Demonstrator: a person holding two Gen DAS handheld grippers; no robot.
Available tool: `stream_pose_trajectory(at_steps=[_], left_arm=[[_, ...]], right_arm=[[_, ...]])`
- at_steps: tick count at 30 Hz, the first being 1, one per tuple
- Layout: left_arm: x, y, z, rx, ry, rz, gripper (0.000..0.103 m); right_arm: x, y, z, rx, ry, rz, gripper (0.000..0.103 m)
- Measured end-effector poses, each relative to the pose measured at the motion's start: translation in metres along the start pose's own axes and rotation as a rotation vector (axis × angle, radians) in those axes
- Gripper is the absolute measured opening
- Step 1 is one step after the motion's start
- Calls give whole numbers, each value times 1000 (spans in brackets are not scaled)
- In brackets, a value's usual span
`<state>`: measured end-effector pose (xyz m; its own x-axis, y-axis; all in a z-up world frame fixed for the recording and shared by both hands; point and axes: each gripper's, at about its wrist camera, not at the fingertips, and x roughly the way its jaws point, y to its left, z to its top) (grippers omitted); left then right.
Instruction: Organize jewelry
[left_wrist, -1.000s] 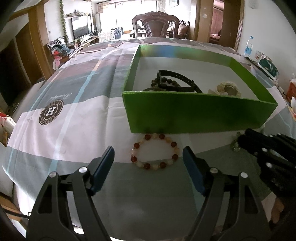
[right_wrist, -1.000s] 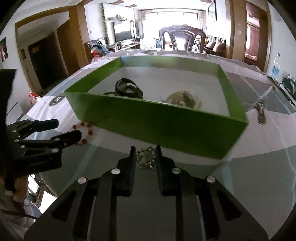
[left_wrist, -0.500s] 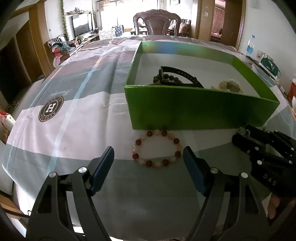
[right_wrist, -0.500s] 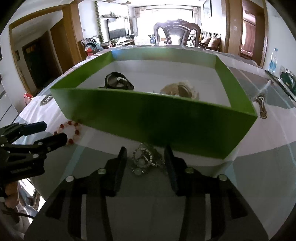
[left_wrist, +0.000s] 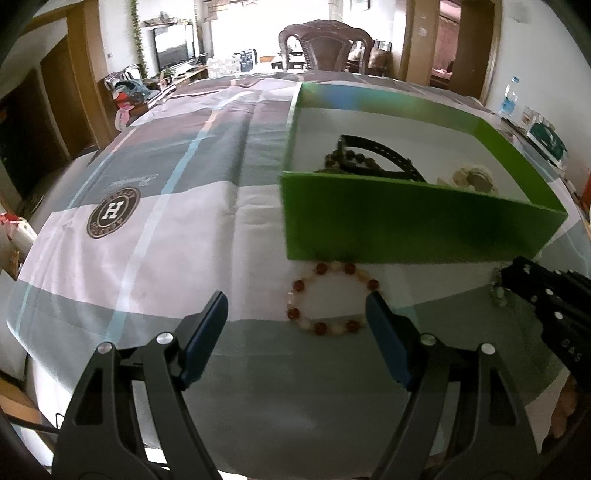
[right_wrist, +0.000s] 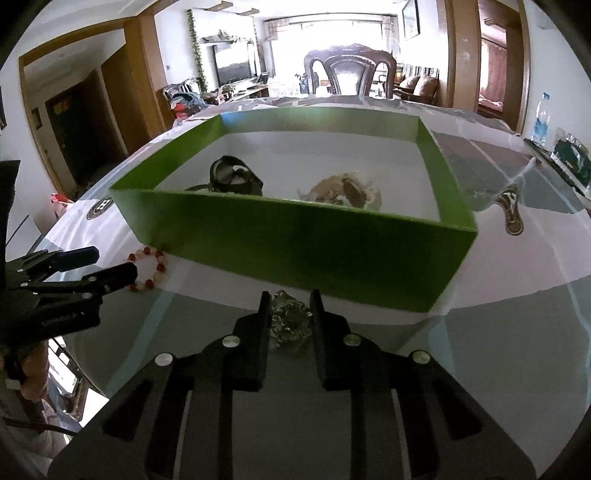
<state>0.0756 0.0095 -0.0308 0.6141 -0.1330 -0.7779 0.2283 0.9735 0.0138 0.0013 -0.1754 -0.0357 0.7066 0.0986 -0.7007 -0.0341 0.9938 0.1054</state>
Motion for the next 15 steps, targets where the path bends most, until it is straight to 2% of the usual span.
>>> stream_pose_trajectory(at_steps=[11, 13, 14, 15], left_arm=[[1, 5, 0, -12, 9, 4, 77], [2, 4, 0, -9, 9, -1, 77], [2, 3, 0, -7, 10, -4, 77], [3, 2, 0, -5, 12, -5, 77]], right_arm=[[7, 7, 1, -22, 9, 5, 21], [10, 5, -1, -17, 13, -16, 28], [11, 3, -2, -10, 17, -26, 41], [12, 3, -2, -6, 17, -34, 47]])
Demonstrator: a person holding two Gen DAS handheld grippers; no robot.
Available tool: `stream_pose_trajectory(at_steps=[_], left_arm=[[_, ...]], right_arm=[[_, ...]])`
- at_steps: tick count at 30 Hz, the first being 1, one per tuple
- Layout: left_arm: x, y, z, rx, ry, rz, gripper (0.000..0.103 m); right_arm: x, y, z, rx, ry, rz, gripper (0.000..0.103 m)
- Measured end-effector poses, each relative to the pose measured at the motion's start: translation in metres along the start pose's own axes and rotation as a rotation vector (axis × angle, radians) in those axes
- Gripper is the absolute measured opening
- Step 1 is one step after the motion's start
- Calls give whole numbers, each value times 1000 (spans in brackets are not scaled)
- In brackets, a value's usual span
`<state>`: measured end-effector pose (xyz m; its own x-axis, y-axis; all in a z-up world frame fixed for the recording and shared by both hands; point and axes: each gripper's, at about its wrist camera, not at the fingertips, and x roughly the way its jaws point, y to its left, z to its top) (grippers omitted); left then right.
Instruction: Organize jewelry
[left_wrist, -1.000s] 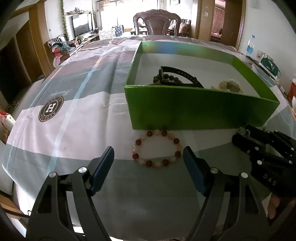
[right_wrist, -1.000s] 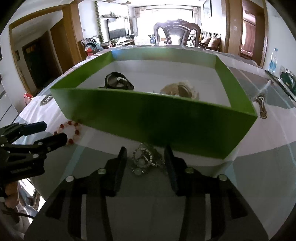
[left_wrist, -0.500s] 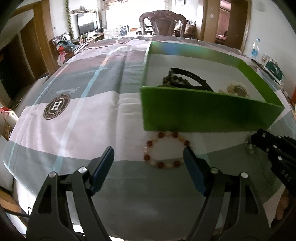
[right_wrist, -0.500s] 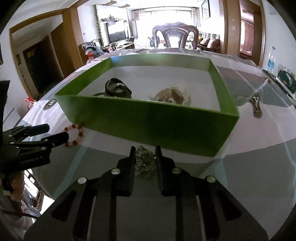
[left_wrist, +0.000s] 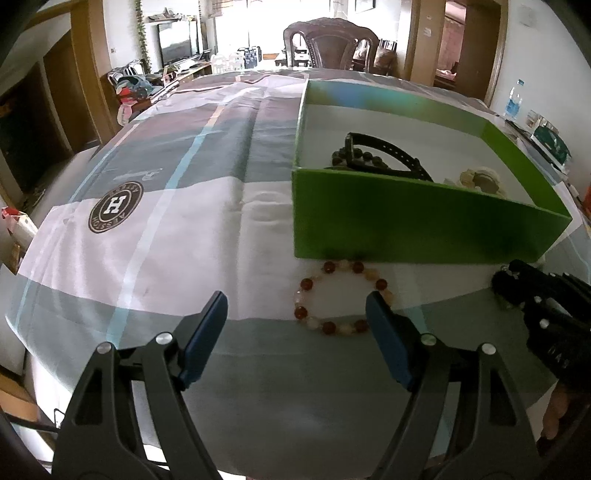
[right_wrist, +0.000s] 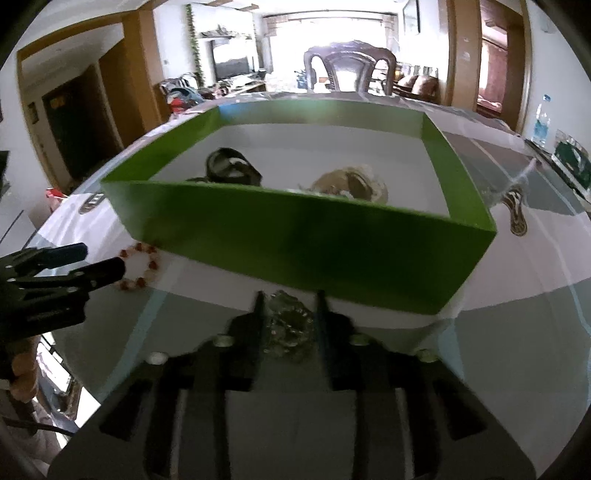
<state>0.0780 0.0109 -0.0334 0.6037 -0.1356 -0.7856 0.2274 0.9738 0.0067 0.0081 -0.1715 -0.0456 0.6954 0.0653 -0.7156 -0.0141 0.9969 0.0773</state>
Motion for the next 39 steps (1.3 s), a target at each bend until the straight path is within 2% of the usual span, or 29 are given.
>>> stream_pose_trajectory(at_steps=[7, 9, 12, 15, 17, 19, 24, 29, 37, 39], left_arm=[[7, -4, 0, 6, 13, -28, 77], [8, -5, 0, 8, 20, -50, 73], [7, -8, -1, 20, 20, -91, 60], [4, -12, -2, 31, 22, -132, 42], [2, -16, -3, 42, 23, -154, 23], [-1, -20, -4, 57, 23, -152, 15], [-4, -22, -5, 59, 23, -120, 15], [4, -20, -4, 43, 41, -89, 40], [8, -24, -2, 60, 33, -74, 40], [8, -25, -2, 67, 29, -62, 30]], right_arm=[[2, 4, -2, -26, 1, -38, 47], [2, 6, -3, -35, -3, -34, 37], [2, 7, -2, -41, -5, -25, 29], [1, 9, -3, -49, -5, -14, 26], [0, 10, -4, -46, -4, -3, 26], [-2, 11, -5, -47, -3, 4, 25], [-3, 12, -6, -47, -3, 8, 24], [-4, 12, -6, -44, 2, 9, 25], [-4, 17, -7, -60, 1, -6, 31], [-4, 18, -7, -66, -1, -13, 31]])
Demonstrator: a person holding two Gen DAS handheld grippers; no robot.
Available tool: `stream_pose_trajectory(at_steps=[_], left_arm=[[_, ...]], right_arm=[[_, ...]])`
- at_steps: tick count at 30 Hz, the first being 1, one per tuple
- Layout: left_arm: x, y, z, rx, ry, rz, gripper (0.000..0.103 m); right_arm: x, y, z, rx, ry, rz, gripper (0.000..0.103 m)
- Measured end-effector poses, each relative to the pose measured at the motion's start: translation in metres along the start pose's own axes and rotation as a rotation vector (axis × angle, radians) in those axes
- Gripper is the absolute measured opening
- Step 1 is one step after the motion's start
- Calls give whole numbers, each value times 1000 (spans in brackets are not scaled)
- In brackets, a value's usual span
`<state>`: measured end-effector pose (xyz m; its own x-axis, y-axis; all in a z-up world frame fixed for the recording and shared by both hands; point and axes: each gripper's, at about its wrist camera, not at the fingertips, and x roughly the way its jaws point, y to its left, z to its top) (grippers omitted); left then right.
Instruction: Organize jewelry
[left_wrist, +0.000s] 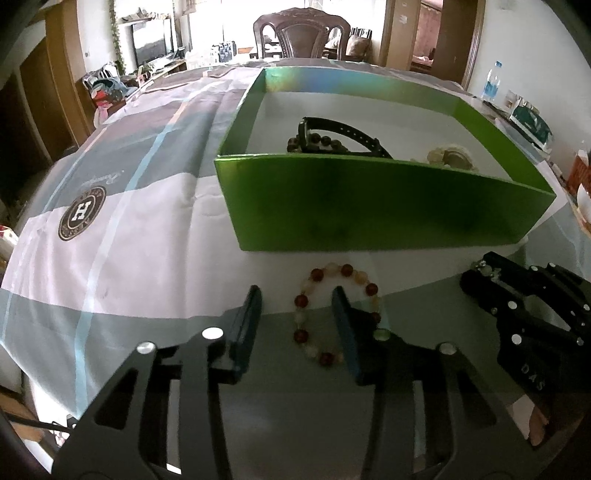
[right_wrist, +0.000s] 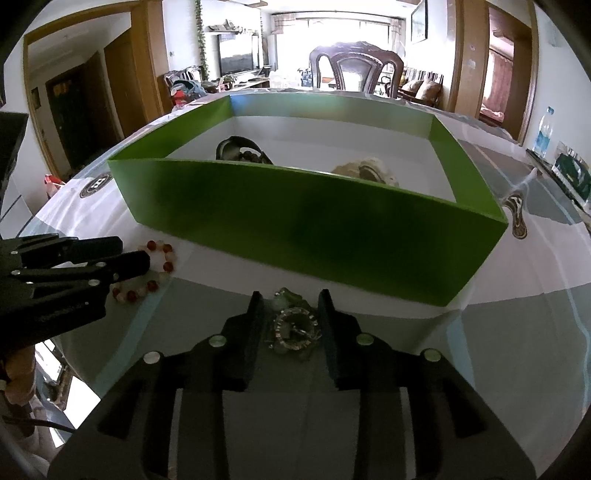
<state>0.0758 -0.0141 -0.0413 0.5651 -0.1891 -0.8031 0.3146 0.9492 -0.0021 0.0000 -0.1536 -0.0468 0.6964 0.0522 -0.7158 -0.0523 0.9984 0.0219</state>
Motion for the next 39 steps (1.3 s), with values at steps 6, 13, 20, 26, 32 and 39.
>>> stream_pose_trajectory(at_steps=[6, 13, 20, 26, 32, 39], left_arm=[[-2, -1, 0, 5, 0, -17, 8], [-16, 1, 2, -6, -34, -31, 8], [-35, 4, 4, -12, -81, -29, 8], [-34, 5, 1, -15, -63, -29, 8], [-30, 7, -1, -18, -49, -27, 8], [-22, 6, -2, -21, -35, -23, 8]], right_arm=[[-1, -2, 0, 20, 7, 36, 21], [-12, -6, 3, 34, -15, 28, 21], [-25, -10, 8, 42, -49, 10, 21], [-18, -16, 6, 59, -25, 3, 21], [-19, -9, 6, 42, -33, 37, 21], [-14, -16, 3, 66, -17, 18, 21]])
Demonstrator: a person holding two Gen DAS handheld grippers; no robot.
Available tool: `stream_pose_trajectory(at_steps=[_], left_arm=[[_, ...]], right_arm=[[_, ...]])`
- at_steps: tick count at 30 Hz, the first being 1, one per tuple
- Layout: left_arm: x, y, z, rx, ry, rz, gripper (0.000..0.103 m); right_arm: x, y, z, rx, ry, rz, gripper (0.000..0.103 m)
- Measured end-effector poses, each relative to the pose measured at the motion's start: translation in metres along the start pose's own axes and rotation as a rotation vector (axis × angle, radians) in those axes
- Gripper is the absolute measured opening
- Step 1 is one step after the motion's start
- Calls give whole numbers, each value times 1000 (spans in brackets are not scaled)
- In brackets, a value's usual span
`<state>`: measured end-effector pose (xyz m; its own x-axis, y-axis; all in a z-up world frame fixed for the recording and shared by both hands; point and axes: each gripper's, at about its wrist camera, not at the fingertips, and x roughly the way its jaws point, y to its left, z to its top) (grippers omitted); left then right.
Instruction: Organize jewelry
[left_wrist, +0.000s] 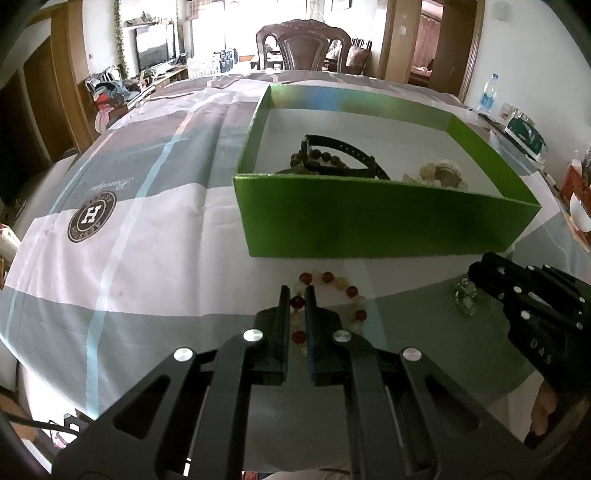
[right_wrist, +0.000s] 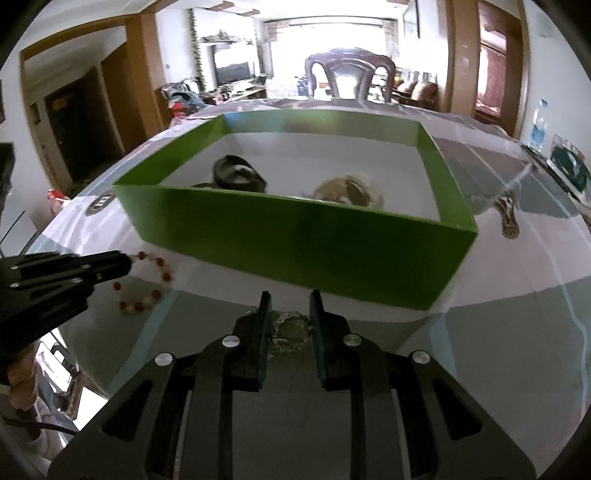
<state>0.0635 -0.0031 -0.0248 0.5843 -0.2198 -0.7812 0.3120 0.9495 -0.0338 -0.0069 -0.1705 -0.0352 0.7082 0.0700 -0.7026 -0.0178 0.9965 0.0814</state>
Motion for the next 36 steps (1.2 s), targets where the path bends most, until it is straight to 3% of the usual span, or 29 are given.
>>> stream_pose_trajectory(at_steps=[9, 15, 21, 34, 36], left_arm=[[2, 1, 0, -3, 1, -1, 8], [1, -4, -1, 12, 7, -1, 8], [5, -6, -3, 15, 16, -3, 10], [6, -1, -4, -4, 19, -7, 19], [-3, -2, -1, -3, -6, -14, 20]], right_arm=[[-15, 16, 0, -52, -27, 57, 21], [7, 21, -5, -53, 25, 8, 22], [9, 21, -11, -60, 40, -32, 51], [-1, 17, -20, -31, 38, -17, 50], [-5, 16, -21, -33, 37, -13, 41]])
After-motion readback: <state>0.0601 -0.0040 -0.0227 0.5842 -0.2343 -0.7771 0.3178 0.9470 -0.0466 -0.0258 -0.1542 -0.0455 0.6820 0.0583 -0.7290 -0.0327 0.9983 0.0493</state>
